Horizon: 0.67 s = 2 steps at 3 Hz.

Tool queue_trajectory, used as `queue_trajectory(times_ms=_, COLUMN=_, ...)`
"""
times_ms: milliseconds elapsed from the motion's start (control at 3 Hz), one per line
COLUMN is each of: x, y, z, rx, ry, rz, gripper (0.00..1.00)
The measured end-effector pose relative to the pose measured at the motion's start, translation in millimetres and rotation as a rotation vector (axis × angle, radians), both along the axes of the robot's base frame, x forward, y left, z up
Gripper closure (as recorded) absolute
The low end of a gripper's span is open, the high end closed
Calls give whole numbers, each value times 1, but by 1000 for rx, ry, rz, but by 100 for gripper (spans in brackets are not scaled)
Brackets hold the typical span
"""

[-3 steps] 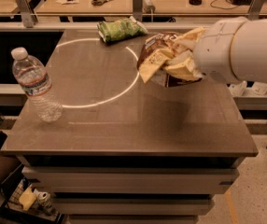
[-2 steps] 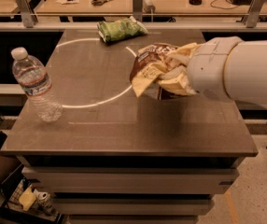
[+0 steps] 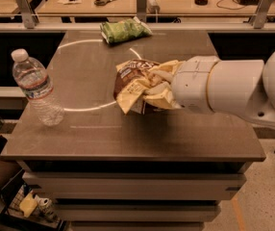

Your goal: Move brown chip bag near water bottle

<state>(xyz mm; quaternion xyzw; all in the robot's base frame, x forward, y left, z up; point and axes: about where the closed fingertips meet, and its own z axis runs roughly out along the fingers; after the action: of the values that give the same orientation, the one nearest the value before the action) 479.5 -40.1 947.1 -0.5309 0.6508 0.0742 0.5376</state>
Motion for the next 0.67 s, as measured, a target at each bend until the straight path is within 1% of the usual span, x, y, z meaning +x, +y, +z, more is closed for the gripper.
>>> queue_trajectory(times_ms=333, x=-2, y=20, z=-11, rx=41, ry=20, rz=67, gripper=100)
queue_trajectory(times_ms=667, x=-13, y=46, z=-14, rx=47, ry=31, rz=99, gripper=100)
